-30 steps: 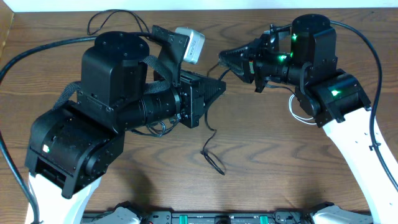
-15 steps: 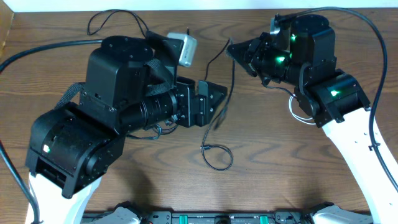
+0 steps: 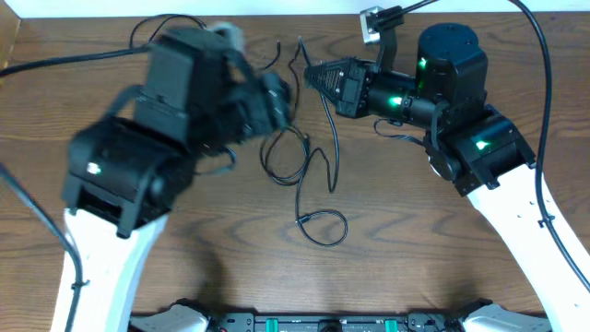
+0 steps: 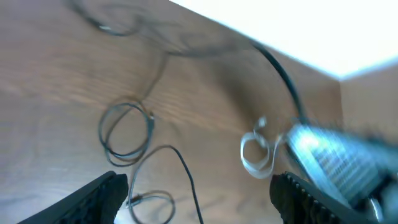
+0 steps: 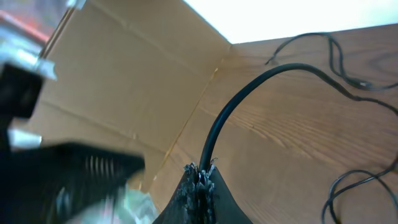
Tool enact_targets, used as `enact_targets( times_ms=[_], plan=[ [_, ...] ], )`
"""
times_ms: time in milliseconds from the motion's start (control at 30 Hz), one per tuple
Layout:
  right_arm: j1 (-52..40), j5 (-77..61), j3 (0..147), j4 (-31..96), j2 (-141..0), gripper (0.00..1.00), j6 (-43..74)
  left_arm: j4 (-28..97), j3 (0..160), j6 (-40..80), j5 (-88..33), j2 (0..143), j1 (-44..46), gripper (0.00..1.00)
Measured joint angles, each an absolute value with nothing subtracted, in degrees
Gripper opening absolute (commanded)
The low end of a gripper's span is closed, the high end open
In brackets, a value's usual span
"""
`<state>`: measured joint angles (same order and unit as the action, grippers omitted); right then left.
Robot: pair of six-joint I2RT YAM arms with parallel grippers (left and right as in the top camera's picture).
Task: Untangle cables
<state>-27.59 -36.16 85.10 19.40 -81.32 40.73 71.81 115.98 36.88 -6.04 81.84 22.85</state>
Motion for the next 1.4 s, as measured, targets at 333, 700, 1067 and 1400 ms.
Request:
enact_targets(
  times_ms=[333,700,1067,1400],
  plan=[
    [-31.64,-45.08,85.10,18.96,-81.32,0.01,22.98,71.79,115.98,44.53,-24.84,82.52,7.49,0.77],
    [-37.50,-40.45,85.10,18.94,-81.32,0.01,15.44,71.81,115.98,49.76,-37.21,83.15,7.51,0.54],
    [-37.50,-39.68,85.10,18.17,-81.32,0.01,15.20,71.79,115.98,50.39,-37.65,83.15,7.51,0.33],
    [-38.06,-41.56,85.08,15.92,-81.32,0.01,14.96,71.79,115.98,50.39,-37.65,83.15,7.51,0.29]
  ],
)
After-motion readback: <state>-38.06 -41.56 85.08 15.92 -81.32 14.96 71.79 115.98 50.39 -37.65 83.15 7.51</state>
